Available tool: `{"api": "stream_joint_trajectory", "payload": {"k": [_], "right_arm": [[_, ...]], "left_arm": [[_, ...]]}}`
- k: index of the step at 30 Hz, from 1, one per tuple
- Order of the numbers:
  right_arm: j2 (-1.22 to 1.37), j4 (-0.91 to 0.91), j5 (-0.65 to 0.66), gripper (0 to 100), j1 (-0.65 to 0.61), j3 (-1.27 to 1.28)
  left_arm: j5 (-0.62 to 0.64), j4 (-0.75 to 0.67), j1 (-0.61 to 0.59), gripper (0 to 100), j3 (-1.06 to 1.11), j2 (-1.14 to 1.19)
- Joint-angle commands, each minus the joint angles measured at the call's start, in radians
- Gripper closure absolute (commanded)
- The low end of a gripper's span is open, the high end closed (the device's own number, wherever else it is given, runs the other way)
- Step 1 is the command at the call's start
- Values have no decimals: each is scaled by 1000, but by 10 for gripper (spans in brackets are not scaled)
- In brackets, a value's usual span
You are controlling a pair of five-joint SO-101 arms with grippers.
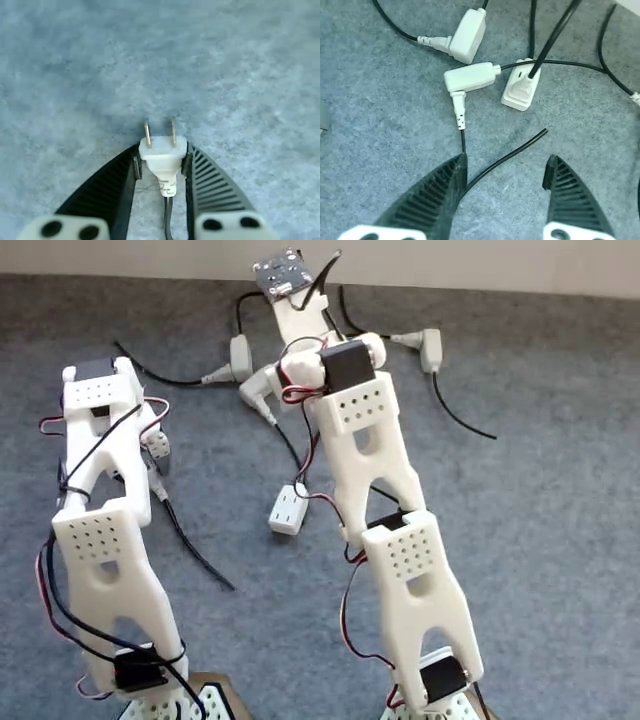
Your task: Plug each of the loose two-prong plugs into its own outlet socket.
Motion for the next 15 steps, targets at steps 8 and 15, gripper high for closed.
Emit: {"api": "stream_joint_trajectory", "payload": {"k": [8, 15], "right_arm": [[-291, 42, 9, 752, 142, -13], [-377, 42, 9, 752, 234, -13]], "left_arm": [[-230, 80, 67, 995, -427, -320], [-232, 83, 153, 995, -644, -498]]}}
